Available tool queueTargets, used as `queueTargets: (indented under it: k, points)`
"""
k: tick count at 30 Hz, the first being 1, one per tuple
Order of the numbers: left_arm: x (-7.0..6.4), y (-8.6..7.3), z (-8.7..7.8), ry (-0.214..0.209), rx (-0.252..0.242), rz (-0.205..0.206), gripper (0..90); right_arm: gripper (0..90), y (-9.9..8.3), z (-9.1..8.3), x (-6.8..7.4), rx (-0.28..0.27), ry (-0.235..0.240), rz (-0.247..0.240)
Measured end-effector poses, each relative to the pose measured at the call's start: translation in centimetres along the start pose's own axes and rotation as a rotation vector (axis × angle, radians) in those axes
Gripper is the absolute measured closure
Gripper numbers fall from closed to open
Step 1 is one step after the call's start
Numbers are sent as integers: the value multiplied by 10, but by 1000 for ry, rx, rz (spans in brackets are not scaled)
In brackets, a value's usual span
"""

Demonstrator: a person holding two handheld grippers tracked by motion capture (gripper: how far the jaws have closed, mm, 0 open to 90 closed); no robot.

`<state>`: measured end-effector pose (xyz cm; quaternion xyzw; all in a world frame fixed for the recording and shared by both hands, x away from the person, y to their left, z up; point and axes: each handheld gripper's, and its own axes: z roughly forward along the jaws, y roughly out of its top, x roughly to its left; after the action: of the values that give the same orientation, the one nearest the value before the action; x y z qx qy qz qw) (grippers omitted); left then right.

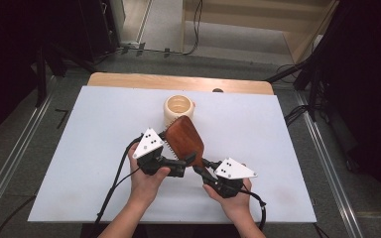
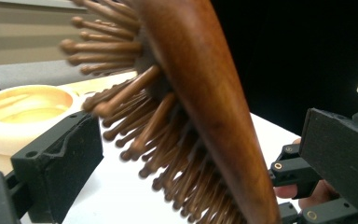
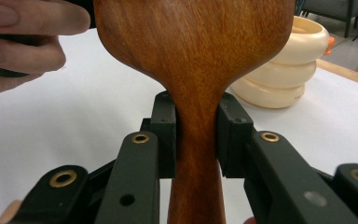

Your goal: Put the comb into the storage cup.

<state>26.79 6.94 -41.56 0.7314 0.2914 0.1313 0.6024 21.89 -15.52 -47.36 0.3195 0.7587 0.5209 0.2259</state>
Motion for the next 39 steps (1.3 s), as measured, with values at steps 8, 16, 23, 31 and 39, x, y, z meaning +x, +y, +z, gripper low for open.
queueTargets:
  k: [8,16,23,31,39]
  points:
    - [-1,1,5,62,19,-37,134,706,1,2,7,-12,-5,-10]
    - [1,1,7,52,25,-75,325,705,1,5,13,-14,-14,-11]
    - [5,2,11,-25,50,-135,430,704,-3,8,13,-20,-41,12]
    - [1,6,14,-92,57,-131,530,693,-5,9,9,-46,-40,37]
    - [6,12,15,-105,71,-113,554,522,-2,3,2,-88,-20,59]
